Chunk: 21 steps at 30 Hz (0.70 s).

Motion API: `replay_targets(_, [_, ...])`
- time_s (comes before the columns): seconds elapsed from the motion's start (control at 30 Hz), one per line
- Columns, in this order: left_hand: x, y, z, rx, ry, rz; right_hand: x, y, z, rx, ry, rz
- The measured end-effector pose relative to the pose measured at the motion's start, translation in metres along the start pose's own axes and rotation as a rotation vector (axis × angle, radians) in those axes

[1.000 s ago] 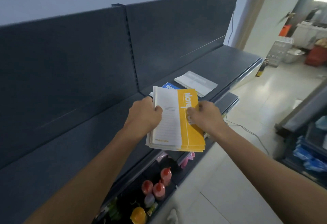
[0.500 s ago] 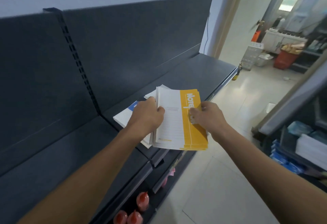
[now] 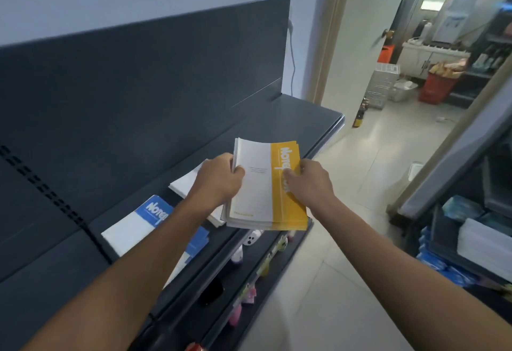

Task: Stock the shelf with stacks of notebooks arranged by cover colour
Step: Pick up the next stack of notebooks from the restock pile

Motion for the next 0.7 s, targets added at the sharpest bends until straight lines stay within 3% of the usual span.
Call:
replay_targets(0.37, [0.045,0.076,0.036,-0.077,-0.131,0.091,-0.035,0.12,0.023,-0.049,0.087,-0.109])
replay_targets(0.7, [0.051,0.15,0.028,-0.211,-0.133,0.169,-0.01,0.217,0.012,-0.097,0.017,-0.277])
Point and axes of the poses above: each hand's wrist, its own y-axis towards the middle knuckle, its own x-axis out of the palm, z = x × y, the point moved 10 cm from there along y, towards the middle knuckle, and after that the axes turned 5 degrees about -z, right-handed, at the moved point
